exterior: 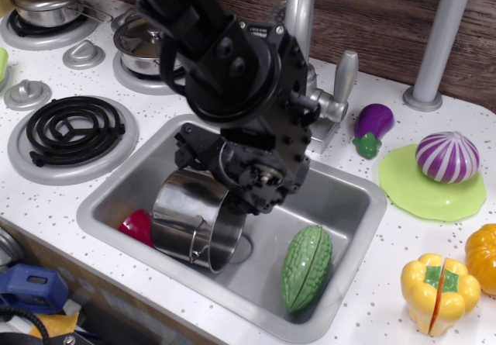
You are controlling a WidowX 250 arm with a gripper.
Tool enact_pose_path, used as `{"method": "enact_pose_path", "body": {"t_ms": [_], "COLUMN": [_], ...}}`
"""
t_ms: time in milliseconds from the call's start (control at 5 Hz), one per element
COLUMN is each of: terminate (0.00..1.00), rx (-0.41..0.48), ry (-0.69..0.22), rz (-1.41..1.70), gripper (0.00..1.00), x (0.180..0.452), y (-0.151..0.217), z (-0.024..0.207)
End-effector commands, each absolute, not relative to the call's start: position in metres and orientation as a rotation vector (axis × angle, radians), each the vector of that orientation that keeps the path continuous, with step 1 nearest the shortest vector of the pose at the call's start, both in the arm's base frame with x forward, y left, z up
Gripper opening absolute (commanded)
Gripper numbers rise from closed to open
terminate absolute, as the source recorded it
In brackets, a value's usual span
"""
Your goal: Flip pot upright in sink
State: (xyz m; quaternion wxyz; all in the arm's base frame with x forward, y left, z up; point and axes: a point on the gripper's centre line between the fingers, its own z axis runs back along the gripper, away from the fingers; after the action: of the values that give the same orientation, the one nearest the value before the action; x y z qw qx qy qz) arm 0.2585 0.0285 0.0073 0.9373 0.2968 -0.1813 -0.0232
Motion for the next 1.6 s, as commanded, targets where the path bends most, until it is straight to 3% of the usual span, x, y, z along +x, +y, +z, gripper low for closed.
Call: {"method": "enact_pose_path", "body": {"t_ms": [0, 200, 600, 1000, 1200, 1400], "terminate": [0.00, 0.00, 0.00, 0.00, 0.00, 0.00], "rx": [0.617, 0.577, 0.540, 0.417, 0.418, 0.366], "ry": [-0.485, -0.525, -0.560, -0.499, -0.488, -0.555], "rz": [0.034, 0.055, 0.084, 0.124, 0.145, 0.190], "gripper": [1.00, 0.00, 0.00, 0.00, 0.00, 0.00], "x": [0.257, 0.259, 0.260, 0.262, 0.264, 0.264], "y": [0.032, 0.040, 0.045, 0.042, 0.033, 0.027], "z": [-0.003, -0.006, -0.007, 0.006, 0.010, 0.008]}}
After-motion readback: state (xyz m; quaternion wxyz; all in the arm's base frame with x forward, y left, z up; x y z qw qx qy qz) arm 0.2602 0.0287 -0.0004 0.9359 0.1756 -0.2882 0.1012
